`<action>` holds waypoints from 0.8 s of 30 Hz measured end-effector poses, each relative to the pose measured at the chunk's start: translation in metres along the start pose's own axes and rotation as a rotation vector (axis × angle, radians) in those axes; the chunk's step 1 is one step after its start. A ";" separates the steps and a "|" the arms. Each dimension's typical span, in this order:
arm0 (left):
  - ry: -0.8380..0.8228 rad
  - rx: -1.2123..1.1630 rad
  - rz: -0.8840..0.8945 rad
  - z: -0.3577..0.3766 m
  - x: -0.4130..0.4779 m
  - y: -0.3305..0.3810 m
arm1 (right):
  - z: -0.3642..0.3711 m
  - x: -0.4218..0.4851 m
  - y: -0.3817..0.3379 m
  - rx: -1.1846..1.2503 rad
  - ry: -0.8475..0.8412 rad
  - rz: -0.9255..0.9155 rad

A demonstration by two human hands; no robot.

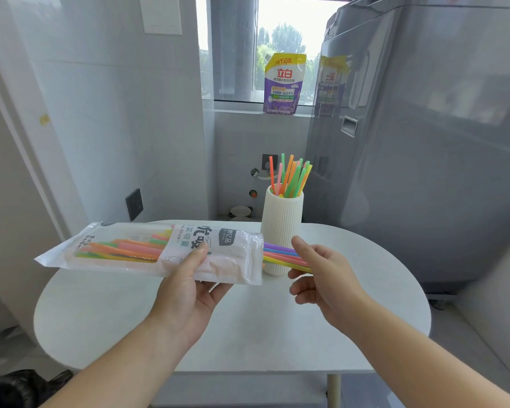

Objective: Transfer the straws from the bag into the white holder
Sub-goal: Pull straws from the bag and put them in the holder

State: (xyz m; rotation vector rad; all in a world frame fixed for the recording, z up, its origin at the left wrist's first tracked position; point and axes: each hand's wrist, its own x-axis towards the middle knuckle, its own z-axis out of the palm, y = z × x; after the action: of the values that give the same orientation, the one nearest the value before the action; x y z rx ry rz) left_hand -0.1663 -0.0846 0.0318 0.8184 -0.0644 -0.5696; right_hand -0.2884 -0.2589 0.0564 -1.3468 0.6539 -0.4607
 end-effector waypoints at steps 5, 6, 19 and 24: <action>-0.024 0.020 0.008 0.003 -0.001 -0.002 | 0.003 0.001 0.000 0.166 -0.016 0.066; -0.026 0.022 0.011 0.004 -0.001 -0.003 | 0.002 0.002 -0.001 0.195 -0.022 0.080; -0.006 -0.014 0.004 0.003 -0.002 0.001 | -0.014 0.005 -0.015 0.399 -0.023 0.225; -0.008 -0.032 -0.003 0.003 -0.002 0.003 | -0.013 0.001 -0.014 0.579 -0.003 0.228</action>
State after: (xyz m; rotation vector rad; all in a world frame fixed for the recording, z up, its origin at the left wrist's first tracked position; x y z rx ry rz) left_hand -0.1681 -0.0842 0.0366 0.7849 -0.0609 -0.5756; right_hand -0.2954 -0.2721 0.0689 -0.7168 0.6024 -0.4209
